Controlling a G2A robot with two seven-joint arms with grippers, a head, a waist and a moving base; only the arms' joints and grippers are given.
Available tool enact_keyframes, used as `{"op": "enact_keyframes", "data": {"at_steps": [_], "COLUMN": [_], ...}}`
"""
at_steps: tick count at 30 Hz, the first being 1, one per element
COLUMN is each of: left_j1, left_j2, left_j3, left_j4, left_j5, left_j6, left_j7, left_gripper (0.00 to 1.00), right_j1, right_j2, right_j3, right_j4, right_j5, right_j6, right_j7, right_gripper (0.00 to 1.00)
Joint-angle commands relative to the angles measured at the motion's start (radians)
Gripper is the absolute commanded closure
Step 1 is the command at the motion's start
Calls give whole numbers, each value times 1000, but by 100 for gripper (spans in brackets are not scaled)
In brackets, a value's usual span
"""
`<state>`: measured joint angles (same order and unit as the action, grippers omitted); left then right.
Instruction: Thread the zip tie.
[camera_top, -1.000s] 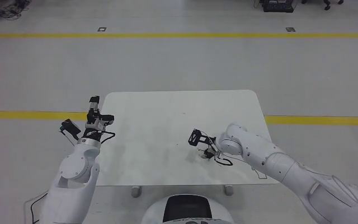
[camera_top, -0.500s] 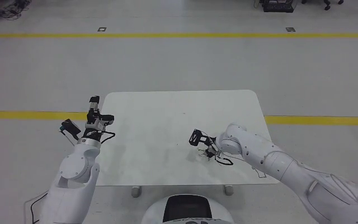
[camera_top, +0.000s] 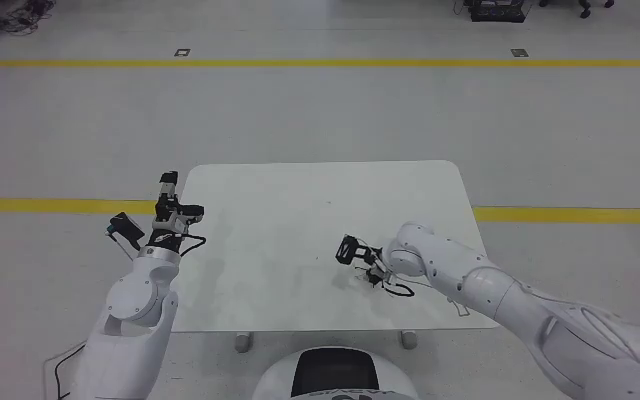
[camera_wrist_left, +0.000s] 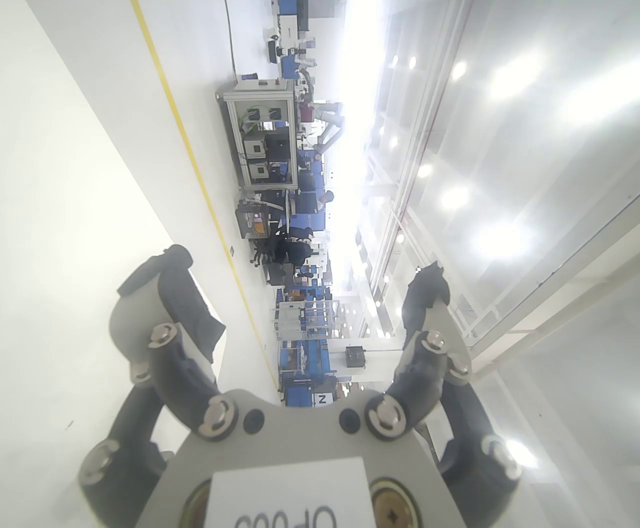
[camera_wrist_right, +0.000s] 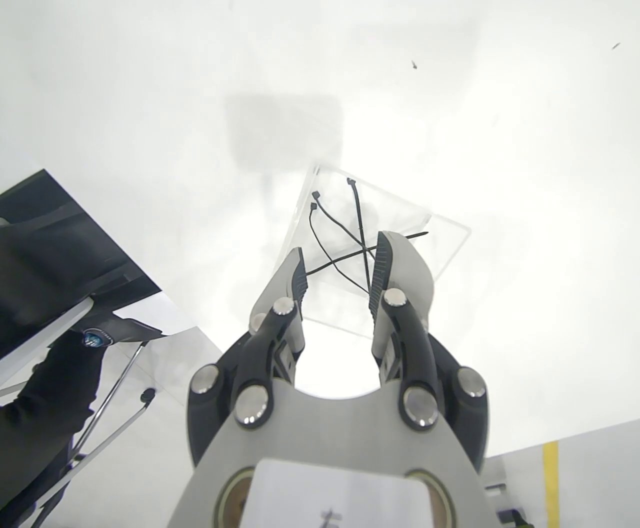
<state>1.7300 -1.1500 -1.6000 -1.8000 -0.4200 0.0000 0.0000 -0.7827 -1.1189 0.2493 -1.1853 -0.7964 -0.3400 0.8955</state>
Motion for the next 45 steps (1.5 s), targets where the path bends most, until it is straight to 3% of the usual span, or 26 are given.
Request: {"op": "enact_keyframes", "data": {"at_steps": [1,5,9,22,45], "left_j1": [0,0,0,0,0], "left_j2": [0,0,0,0,0], "left_j3": [0,0,0,0,0], "left_j4": [0,0,0,0,0], "left_j5": [0,0,0,0,0], "left_j6": [0,0,0,0,0], "left_j7": [0,0,0,0,0], "left_gripper": [0,0,0,0,0], "right_j1": [6,22,40,44,35], "right_j2": [-3,-13,-21,-33,-110], "right_j3": [-14,-45,-79,-79,-79], "right_j4": [2,5,3,31,161], "right_j5": [6,21,46,16,-37], "right_j6": [0,0,0,0,0], "right_j7": [11,33,33,-5,-15], "right_gripper": [69,74,73,76,83]}}
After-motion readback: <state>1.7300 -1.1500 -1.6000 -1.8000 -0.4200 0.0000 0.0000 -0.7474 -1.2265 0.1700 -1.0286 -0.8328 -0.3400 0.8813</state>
